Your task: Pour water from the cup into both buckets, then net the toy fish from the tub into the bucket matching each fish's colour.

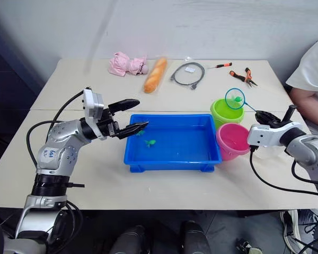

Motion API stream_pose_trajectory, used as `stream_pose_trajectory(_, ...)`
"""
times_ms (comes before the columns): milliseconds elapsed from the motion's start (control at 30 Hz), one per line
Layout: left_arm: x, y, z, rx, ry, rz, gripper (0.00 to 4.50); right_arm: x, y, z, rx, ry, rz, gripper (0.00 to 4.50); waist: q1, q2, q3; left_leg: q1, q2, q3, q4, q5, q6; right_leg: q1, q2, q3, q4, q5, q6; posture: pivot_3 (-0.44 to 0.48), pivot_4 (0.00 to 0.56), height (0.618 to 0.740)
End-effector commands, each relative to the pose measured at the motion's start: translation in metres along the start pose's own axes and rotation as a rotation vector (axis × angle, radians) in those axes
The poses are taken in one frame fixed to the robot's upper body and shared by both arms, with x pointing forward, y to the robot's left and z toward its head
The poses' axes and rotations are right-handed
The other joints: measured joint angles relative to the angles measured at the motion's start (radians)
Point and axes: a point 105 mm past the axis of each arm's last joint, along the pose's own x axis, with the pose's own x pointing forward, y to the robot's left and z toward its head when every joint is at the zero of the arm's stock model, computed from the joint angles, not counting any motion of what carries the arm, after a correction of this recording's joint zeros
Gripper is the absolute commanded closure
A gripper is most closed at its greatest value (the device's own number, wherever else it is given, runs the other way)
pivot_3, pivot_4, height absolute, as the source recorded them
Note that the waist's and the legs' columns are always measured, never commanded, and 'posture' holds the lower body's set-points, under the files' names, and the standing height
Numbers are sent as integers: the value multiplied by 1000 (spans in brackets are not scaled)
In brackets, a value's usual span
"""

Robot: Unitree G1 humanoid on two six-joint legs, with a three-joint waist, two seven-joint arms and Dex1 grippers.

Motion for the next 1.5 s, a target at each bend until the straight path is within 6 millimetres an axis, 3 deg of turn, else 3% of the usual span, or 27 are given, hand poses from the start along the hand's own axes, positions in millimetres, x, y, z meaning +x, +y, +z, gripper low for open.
stream_pose_trajectory(33, 3, 0, 13, 48, -39, 2, 34, -1, -18, -3, -40, -8, -75, 4500, -1, 0, 0, 0, 0, 0, 0, 0, 0, 0, 0, 0, 0, 0, 0, 0, 150, 738)
stream_pose_trajectory(200, 4, -2, 11, 41, -40, -2, 34, -4, -20, 8, -75, -72, -89, 4500, -1, 0, 0, 0, 0, 0, 0, 0, 0, 0, 0, 0, 0, 0, 0, 0, 150, 738)
stream_pose_trajectory(333, 4, -1, 11, 40, -38, -3, 34, -12, -25, -24, -74, 52, -110, 4500, 1, 0, 0, 0, 0, 0, 0, 0, 0, 0, 0, 0, 0, 0, 0, 0, 150, 738)
stream_pose_trajectory(433, 4, -2, 10, 36, -35, -8, 34, -11, -14, -11, -69, -10, -71, 4500, 0, 0, 0, 0, 0, 0, 0, 0, 0, 0, 0, 0, 0, 0, 0, 0, 150, 738)
stream_pose_trajectory(633, 6, -2, 11, 32, -38, -13, 34, -9, -18, -2, -76, -43, -95, 4500, -5, 0, 0, 1, 1, 2, 0, 1, -1, 0, 1, 1, 1, 0, 0, 0, 150, 738)
stream_pose_trajectory(700, 5, -2, 11, 29, -40, -11, 34, -10, -25, -11, -77, -8, -130, 4500, -4, 0, 0, 1, 1, 2, 0, 1, -1, 0, 1, 2, 1, 0, 0, 0, 150, 738)
stream_pose_trajectory(800, 6, -3, 10, 22, -42, -8, 34, -10, -15, 2, -97, -78, -65, 4500, -3, 0, 0, 1, 1, 2, 0, 1, -1, 0, 1, 2, 1, 0, 0, 0, 150, 738)
stream_pose_trajectory(900, 5, -3, 10, 23, -41, -6, 34, -13, -27, -19, -96, 15, -119, 4500, -1, 0, 0, 1, 1, 2, 0, 1, -1, 0, 1, 2, 1, 0, 0, 0, 150, 738)
stream_pose_trajectory(1000, 6, -5, 9, 20, -43, -6, 34, -11, -11, 6, -97, -106, -58, 4500, -1, 0, 0, 1, 1, 2, 0, 1, -1, 0, 1, 2, 1, 0, 0, 0, 150, 738)
stream_pose_trajectory(1133, 5, -4, 10, 20, -46, 6, 34, -17, -29, -25, -66, 53, -149, 4500, -1, 0, 0, 1, 1, 2, 0, 1, -1, 0, 1, 2, 1, 0, 0, 0, 150, 738)
stream_pose_trajectory(1233, 2, -4, 8, 23, -34, 6, 34, -16, -37, -6, -16, -38, -192, 4500, -1, 0, 0, 2, 1, 2, 0, 1, -1, 0, 1, 2, 1, 0, 0, 0, 150, 738)
stream_pose_trajectory(1367, -13, -1, 6, 45, 2, 16, 34, -17, -65, 14, 138, -128, -284, 4500, -10, 0, 0, 2, 2, 3, 0, 1, -1, 0, 2, 3, 1, 0, 0, 0, 150, 738)
stream_pose_trajectory(1433, -26, -1, 5, 57, 23, 11, 34, -13, -72, 29, 320, -204, -266, 4500, -16, 0, 0, 2, 2, 2, 0, 1, -1, 0, 2, 3, 2, 0, 0, 0, 150, 738)
stream_pose_trajectory(1500, -43, 0, 3, 62, 55, 14, 34, -10, -61, 62, 638, -348, -84, 4500, -22, 0, 0, 2, 2, 1, 0, 1, -2, 1, 2, 2, 2, 0, 0, 0, 150, 738)
